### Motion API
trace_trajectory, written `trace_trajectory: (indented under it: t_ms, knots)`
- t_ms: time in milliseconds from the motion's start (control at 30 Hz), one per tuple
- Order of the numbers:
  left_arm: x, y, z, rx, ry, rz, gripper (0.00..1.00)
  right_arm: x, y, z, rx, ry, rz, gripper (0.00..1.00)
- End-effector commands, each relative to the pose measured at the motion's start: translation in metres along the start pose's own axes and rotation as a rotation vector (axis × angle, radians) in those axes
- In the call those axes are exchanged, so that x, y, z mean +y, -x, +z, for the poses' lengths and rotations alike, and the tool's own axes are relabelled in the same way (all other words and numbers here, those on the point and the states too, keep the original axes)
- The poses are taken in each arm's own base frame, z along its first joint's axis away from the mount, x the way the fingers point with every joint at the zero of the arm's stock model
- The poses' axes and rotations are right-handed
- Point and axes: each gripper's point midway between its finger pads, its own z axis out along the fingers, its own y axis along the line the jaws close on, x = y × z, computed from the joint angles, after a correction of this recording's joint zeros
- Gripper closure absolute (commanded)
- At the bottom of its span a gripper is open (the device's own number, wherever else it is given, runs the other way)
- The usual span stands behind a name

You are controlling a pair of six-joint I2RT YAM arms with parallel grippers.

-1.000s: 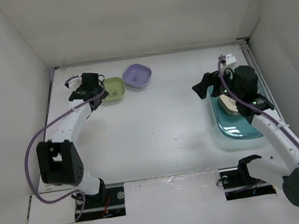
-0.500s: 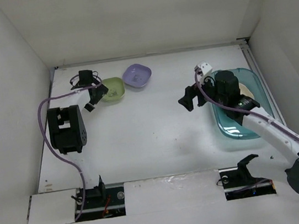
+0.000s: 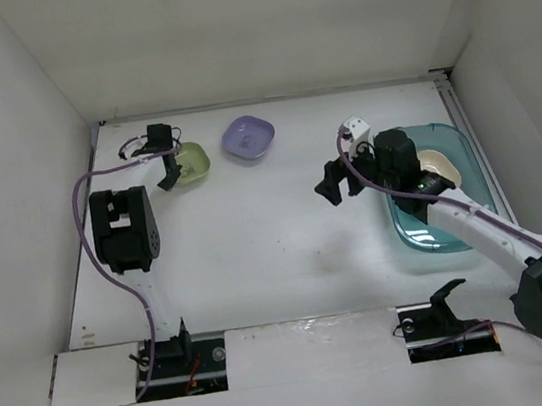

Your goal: Place the plates into the plastic bin on the countertop

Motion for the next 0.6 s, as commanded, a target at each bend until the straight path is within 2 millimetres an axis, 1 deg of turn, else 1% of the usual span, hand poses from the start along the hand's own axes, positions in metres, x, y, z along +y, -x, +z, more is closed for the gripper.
trace_trajectory:
  t_ms: [0,33,67,100,133,167,200,233,267,300,333,367,400,433,467,500,533,567]
  knots:
    - [0.066,0.021,-0.049,-0.123,0.192,-0.051,1.0,0.023,0.027,0.013,-0.066,0.045,-0.085,0.0]
    - [0.055,0.026,-0.061,-0.156,0.131,-0.071,1.0,0.028,0.027,0.019,-0.062,0.054,-0.102,0.0]
    - [0.05,0.028,-0.074,-0.175,0.089,0.003,1.0,0.032,0.029,0.022,-0.062,0.059,-0.107,0.0]
    - [0.032,0.025,-0.1,-0.188,0.0,0.041,1.0,0.037,0.029,0.026,-0.056,0.069,-0.099,0.0]
    - [0.022,0.023,-0.112,-0.207,-0.035,0.079,1.0,0.046,0.041,0.029,-0.079,0.099,-0.101,0.0]
    - [0.02,0.015,-0.122,-0.217,-0.033,0.125,1.0,0.045,0.041,0.037,-0.071,0.099,-0.087,0.0]
    - [0.012,0.015,-0.137,-0.258,-0.039,0.161,1.0,0.046,0.045,0.041,-0.073,0.101,-0.056,0.0]
    - [-0.012,-0.002,-0.158,-0.272,-0.102,0.233,1.0,0.045,0.05,0.045,-0.076,0.092,-0.042,0.0]
    - [-0.014,-0.014,-0.166,-0.268,-0.087,0.283,1.0,0.047,0.067,0.048,-0.108,0.096,-0.036,0.0]
    - [-0.02,-0.023,-0.174,-0.271,-0.093,0.307,1.0,0.046,0.064,0.059,-0.089,0.096,-0.009,0.0]
    - [-0.035,-0.04,-0.19,-0.271,-0.135,0.345,1.0,0.046,0.07,0.064,-0.093,0.096,-0.001,0.0]
    - [-0.04,-0.05,-0.194,-0.27,-0.141,0.363,1.0,0.048,0.086,0.067,-0.119,0.1,0.002,0.0]
    - [-0.041,-0.058,-0.202,-0.268,-0.146,0.377,1.0,0.044,0.083,0.077,-0.106,0.084,0.025,0.0]
    - [-0.045,-0.068,-0.208,-0.264,-0.166,0.398,1.0,0.041,0.087,0.081,-0.11,0.067,0.036,0.0]
    - [-0.058,-0.083,-0.226,-0.273,-0.218,0.416,1.0,0.035,0.089,0.085,-0.115,0.036,0.048,0.02]
    - [-0.058,-0.088,-0.234,-0.278,-0.223,0.417,1.0,0.025,0.091,0.087,-0.119,0.005,0.053,0.03]
    - [-0.061,-0.09,-0.246,-0.287,-0.241,0.41,1.0,0.021,0.087,0.091,-0.111,-0.018,0.085,0.03]
    - [-0.069,-0.096,-0.263,-0.29,-0.279,0.409,1.0,0.008,0.089,0.09,-0.121,-0.068,0.104,0.03]
